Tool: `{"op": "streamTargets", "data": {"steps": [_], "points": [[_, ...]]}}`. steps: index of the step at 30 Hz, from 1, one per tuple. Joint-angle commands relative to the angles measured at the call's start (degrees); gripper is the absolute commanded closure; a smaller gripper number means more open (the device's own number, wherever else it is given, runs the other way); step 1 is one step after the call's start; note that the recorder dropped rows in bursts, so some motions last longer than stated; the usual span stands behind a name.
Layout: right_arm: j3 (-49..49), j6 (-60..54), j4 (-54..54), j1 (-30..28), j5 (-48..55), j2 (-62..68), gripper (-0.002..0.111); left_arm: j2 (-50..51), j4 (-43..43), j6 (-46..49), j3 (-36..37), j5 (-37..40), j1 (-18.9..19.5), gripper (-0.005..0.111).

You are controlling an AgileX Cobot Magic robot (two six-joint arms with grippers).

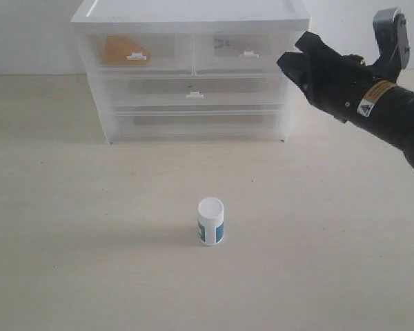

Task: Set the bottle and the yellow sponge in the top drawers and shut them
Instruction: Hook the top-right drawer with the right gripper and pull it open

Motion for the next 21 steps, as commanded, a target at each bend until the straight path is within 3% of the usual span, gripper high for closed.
{"op": "streamTargets", "data": {"steps": [1,6,16,19,21], "points": [[-1.06,12.55,0.66,0.91,-6.78,5.06,0.068,-0.40,0.26,-0.28,0.19,-0.20,0.12,0.103],[-6.76,16.27,1.00,4.05,-8.91,10.41,0.064,-0.40,1.35,-0.28,0.19,0.03,0.12,0.103],[-13.54,18.72,5.81,4.16,-7.87,14.68,0.065,-0.40,1.83,-0.28,0.19,0.01,0.12,0.103],[-14.68,18.32,5.81,4.16,-7.58,15.06,0.080,-0.40,1.83,-0.28,0.19,0.01,0.12,0.103],[-15.41,18.22,6.62,4.16,-7.36,15.18,0.098,-0.40,1.83,-0.28,0.19,0.01,0.12,0.103]]}}
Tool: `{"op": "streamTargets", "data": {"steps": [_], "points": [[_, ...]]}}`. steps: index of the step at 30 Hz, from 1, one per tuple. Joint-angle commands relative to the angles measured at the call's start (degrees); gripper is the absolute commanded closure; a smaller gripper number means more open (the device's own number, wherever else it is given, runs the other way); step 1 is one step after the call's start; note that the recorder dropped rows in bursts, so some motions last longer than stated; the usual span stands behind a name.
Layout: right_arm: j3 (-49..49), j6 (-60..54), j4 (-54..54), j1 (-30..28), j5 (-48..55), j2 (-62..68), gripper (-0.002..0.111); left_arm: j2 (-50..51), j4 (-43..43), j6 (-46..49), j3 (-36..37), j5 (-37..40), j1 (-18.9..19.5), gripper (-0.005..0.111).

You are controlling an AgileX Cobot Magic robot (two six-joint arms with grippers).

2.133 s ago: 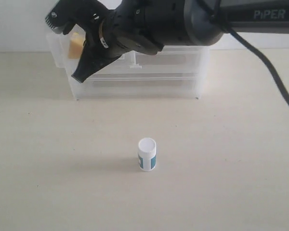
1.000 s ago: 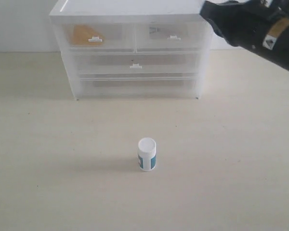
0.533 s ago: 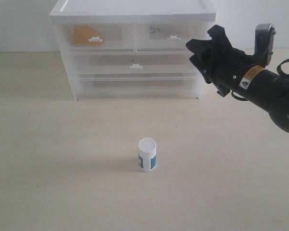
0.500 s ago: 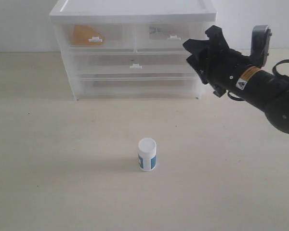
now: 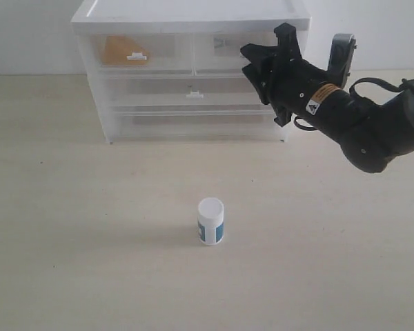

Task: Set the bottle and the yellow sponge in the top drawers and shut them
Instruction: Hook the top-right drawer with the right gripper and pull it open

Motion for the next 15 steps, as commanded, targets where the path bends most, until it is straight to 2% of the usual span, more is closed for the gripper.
{"op": "streamTargets", "data": {"steps": [1,4,6,9,12,15], "points": [[-2.05,-0.70,3.85,-0.26,-0.09,0.41,0.105,-0.40,0.29,-0.28,0.19,0.01,0.12,0.103],[-1.65,-0.87,3.39,-0.26,-1.66,0.41,0.108,-0.40,0.40,-0.12,0.19,0.18,0.12,0.103],[-0.28,-1.37,1.84,-0.26,-6.71,0.41,0.108,-0.40,0.57,-0.12,0.19,0.18,0.12,0.103],[4.53,-1.10,1.45,-0.26,-8.03,-0.36,0.108,-0.40,0.57,-0.12,0.19,0.18,0.12,0.103],[11.10,-6.31,-0.36,-0.26,-8.03,-3.12,0.108,-0.40,0.57,-0.12,0.19,0.18,0.12,0.103],[17.68,-12.56,-6.91,-0.15,-8.03,-7.61,0.108,-0.40,0.56,-0.12,0.19,0.43,0.12,0.103]]}}
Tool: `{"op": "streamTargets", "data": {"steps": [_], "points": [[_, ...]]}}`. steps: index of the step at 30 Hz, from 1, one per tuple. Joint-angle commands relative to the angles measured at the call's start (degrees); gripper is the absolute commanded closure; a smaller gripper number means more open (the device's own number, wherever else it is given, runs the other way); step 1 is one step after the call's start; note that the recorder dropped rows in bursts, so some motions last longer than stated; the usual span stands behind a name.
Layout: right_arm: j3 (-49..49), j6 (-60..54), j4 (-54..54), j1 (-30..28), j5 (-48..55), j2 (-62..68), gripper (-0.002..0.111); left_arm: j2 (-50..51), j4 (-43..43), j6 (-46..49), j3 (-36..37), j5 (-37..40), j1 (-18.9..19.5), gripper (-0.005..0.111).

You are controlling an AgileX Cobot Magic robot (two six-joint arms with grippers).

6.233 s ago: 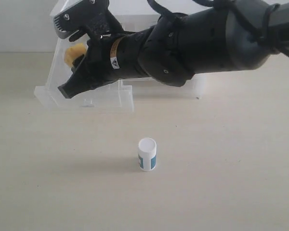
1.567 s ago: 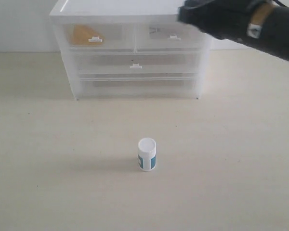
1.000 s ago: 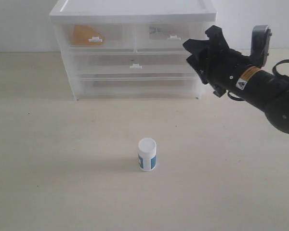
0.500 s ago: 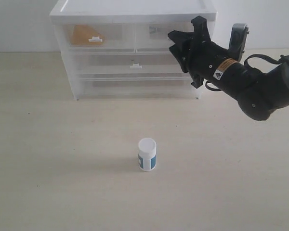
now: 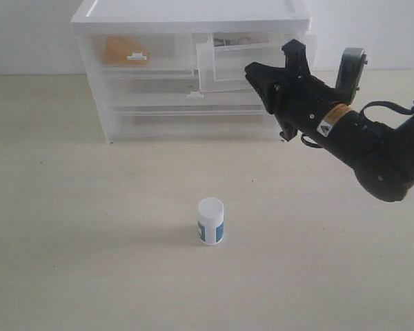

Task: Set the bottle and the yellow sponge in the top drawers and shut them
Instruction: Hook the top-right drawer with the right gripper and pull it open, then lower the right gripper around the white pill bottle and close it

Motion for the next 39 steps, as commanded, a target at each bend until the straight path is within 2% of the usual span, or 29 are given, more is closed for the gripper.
{"op": "streamTargets", "data": {"steps": [1,4,7,9,11,13,16,19,24,29,34,39], "points": [[9.12,-9.25,-8.88,-0.38,0.94,-6.13,0.108,-0.40,0.34,-0.12,0.19,0.43,0.12,0.103],[12.63,-15.07,-16.66,-0.38,0.94,-9.67,0.108,-0.40,0.34,-0.12,0.19,0.43,0.12,0.103],[13.81,-16.09,-21.85,-0.38,0.94,-10.93,0.108,-0.40,0.34,-0.12,0.19,0.43,0.12,0.103],[13.81,-15.42,-22.58,-0.25,0.94,-11.07,0.102,-0.40,0.34,-0.12,0.19,0.43,0.12,0.103],[13.81,-14.98,-22.16,0.21,3.88,-11.07,0.089,-0.40,0.34,-0.12,0.19,0.43,0.12,0.103],[13.81,-15.32,-23.34,0.65,7.24,-11.07,0.070,-0.40,0.34,-0.12,0.19,0.43,0.12,0.103],[13.81,-19.18,-31.97,0.65,6.74,-11.07,0.044,-0.40,0.34,-0.12,0.19,0.43,0.12,0.103],[13.81,-24.10,-40.14,0.65,6.26,-11.07,0.028,-0.40,0.34,-0.12,0.19,0.43,0.12,0.103],[13.81,-28.34,-45.98,0.65,9.08,-11.07,0.027,-0.40,0.34,-0.12,0.19,0.43,0.12,0.103],[13.81,-34.19,-45.50,0.65,18.05,-11.07,0.027,-0.40,0.34,-0.12,0.19,0.43,0.12,0.103],[13.33,-45.04,-43.51,0.65,25.81,-10.94,0.027,-0.40,0.34,-0.34,0.19,0.43,0.12,0.103],[13.11,-54.36,-47.10,1.73,22.14,-9.36,0.027,-0.40,0.34,-0.29,0.19,0.06,0.12,0.103]]}}
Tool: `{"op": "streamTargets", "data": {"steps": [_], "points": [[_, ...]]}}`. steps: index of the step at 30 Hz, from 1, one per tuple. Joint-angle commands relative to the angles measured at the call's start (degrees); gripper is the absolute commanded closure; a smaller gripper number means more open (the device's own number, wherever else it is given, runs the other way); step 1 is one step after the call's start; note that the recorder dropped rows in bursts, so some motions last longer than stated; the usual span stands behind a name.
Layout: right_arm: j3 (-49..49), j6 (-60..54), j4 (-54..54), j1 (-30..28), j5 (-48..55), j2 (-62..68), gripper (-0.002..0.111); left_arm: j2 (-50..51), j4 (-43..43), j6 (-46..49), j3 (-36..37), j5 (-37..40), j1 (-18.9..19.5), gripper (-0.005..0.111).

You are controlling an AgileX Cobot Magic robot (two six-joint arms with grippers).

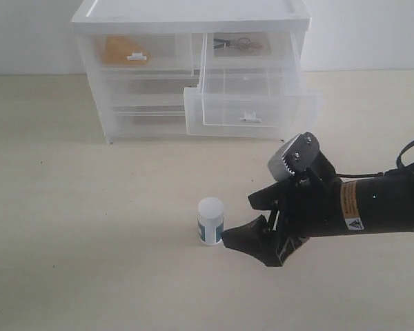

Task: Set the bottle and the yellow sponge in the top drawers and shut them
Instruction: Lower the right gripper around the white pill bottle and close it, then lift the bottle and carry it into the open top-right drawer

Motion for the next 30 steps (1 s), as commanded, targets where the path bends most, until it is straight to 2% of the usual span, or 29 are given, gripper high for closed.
{"op": "streamTargets", "data": {"steps": [1,6,10,11,13,16,22,26,28,29,30], "points": [[-0.84,-8.45,-2.80,1.95,-3.14,1.26,0.027,-0.40,0.31,-0.29,0.19,-0.28,0.12,0.103],[-4.78,-11.78,-1.72,6.67,3.46,4.11,0.027,-0.40,0.31,-0.29,0.19,-0.28,0.12,0.103],[-8.35,-11.65,-1.72,8.21,3.76,5.98,0.030,-0.40,0.31,-0.29,0.19,-0.28,0.12,0.103],[-8.72,-11.16,-1.72,8.21,4.30,6.13,0.037,-0.40,0.31,-0.29,0.19,-0.28,0.12,0.103],[-9.16,-9.98,-1.59,8.21,5.20,6.00,0.058,-0.40,0.31,-0.59,0.19,-0.28,0.12,0.103],[-8.57,-6.66,-3.21,8.21,5.84,4.77,0.108,-0.40,0.31,-0.24,0.19,-0.28,0.12,0.103],[-2.69,3.18,-11.61,8.21,7.30,-6.19,0.106,-0.40,0.31,-0.24,0.19,-0.28,0.12,0.103],[1.13,14.34,-20.27,8.21,9.11,-25.70,0.106,-0.40,0.31,-0.24,0.19,-0.28,0.12,0.103],[0.00,19.92,-23.33,8.21,17.22,-38.14,0.106,-0.40,0.31,-0.24,0.19,-0.28,0.12,0.103],[-1.19,19.93,-23.80,8.21,25.06,-45.17,0.106,-0.40,0.31,-0.24,0.19,-0.28,0.12,0.103],[-1.75,19.65,-23.80,8.21,27.57,-47.21,0.106,-0.40,0.31,-0.24,0.19,-0.28,0.12,0.103]]}}
